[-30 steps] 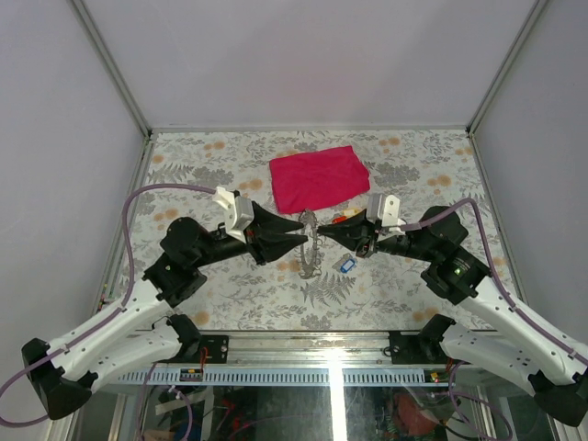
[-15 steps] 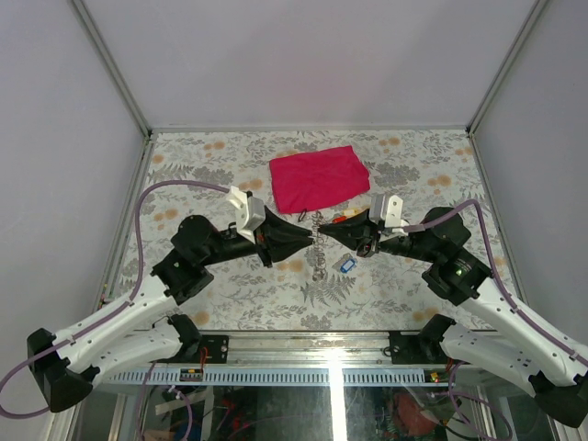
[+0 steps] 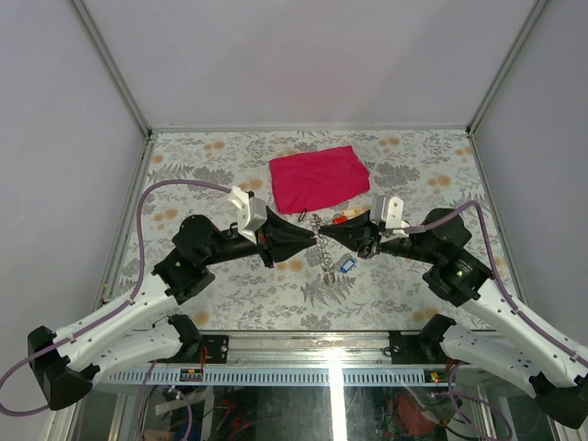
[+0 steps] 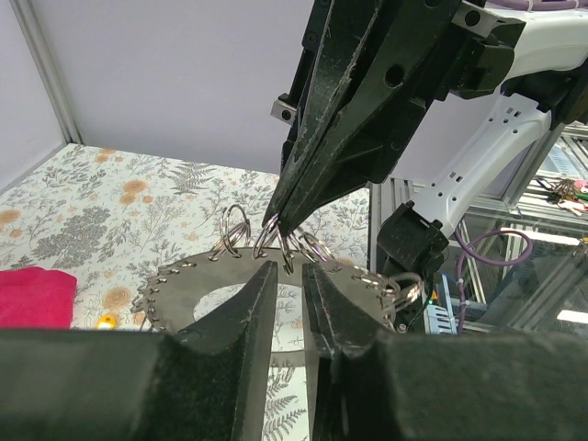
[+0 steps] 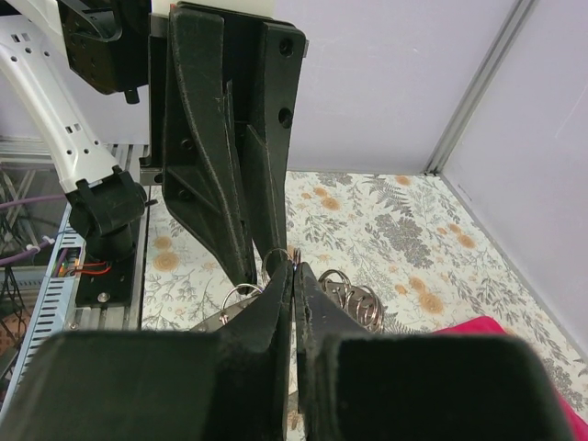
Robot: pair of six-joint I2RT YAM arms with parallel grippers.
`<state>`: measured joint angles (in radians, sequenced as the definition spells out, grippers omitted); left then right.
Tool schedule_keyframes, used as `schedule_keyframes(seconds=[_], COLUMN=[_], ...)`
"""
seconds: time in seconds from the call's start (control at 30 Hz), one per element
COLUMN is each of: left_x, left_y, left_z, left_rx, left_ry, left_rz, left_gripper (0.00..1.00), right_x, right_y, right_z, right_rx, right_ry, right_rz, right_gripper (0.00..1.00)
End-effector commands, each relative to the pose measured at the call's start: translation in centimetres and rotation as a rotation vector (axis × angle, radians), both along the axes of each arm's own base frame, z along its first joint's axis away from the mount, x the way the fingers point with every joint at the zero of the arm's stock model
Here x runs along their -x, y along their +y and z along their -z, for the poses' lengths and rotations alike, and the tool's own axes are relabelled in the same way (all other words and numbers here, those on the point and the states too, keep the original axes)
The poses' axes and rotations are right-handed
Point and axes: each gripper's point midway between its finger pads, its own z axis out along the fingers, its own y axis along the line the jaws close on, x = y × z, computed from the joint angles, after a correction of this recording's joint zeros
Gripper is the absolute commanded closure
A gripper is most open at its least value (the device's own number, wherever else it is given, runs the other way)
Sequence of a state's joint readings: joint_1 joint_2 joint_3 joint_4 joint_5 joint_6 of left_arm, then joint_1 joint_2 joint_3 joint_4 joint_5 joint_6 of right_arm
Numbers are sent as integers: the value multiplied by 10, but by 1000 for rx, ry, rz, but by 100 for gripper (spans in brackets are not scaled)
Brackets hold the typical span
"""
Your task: Put the keys on the keyring
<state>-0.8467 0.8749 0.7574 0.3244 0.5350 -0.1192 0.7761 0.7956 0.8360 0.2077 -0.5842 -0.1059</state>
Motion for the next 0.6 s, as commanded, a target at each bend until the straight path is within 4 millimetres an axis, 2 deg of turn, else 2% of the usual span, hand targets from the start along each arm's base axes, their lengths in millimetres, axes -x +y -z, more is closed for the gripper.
schedule_keyframes(seconds=[0.0, 0.27, 0.43, 0.57], left_x=[5, 1, -6, -11], left_y=[3, 4, 6, 10], left_z=[-39, -42, -42, -42], left_rx=[98, 109, 113, 119], left_ry=[-83, -78, -73, -77], left_rz=[0, -24, -62, -106], left_gripper=[83, 89, 99, 100], right_x=[3, 4, 5, 7], right_y=[-6, -5, -6, -6], right_z=[-27, -24, -22, -23], right_rx=[-72, -64, -60, -62], right_ry=[-84, -76, -74, -71], right_rz=[16, 7, 5, -3], right_gripper=[100, 100, 100, 100])
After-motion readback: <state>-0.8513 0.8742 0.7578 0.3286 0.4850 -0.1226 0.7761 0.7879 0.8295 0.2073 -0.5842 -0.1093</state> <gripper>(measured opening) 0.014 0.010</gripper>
